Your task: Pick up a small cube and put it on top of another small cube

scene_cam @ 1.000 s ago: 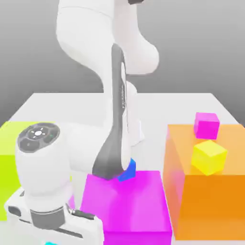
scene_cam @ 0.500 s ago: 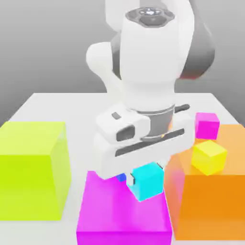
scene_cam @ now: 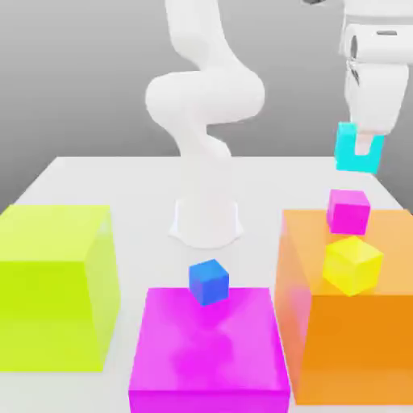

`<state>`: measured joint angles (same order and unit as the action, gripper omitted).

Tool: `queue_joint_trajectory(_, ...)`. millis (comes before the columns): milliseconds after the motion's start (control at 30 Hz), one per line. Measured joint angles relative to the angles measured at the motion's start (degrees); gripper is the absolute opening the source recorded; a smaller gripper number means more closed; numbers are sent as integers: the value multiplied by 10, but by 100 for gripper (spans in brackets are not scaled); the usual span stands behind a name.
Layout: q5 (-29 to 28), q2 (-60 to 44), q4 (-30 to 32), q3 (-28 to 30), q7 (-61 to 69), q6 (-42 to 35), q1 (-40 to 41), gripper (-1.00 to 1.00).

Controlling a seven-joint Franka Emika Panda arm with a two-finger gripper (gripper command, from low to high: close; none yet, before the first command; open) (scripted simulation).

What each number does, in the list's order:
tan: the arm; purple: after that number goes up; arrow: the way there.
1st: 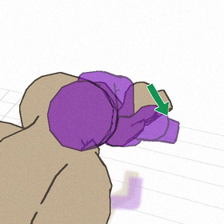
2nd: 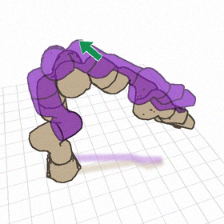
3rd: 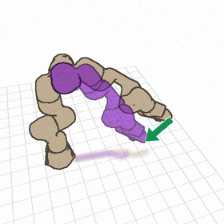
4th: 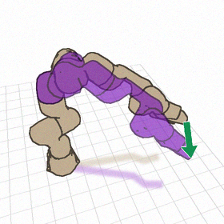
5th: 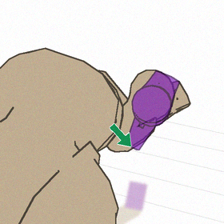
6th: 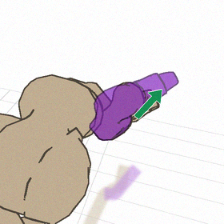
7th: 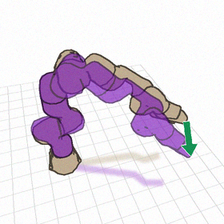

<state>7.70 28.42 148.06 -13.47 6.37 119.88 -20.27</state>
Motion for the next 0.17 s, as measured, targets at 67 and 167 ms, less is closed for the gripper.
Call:
queue_joint_trajectory(67, 2, -13, 25, -6, 0, 39, 0, 100)
queue_joint_trajectory(167, 2, -13, 25, -6, 0, 39, 0, 100)
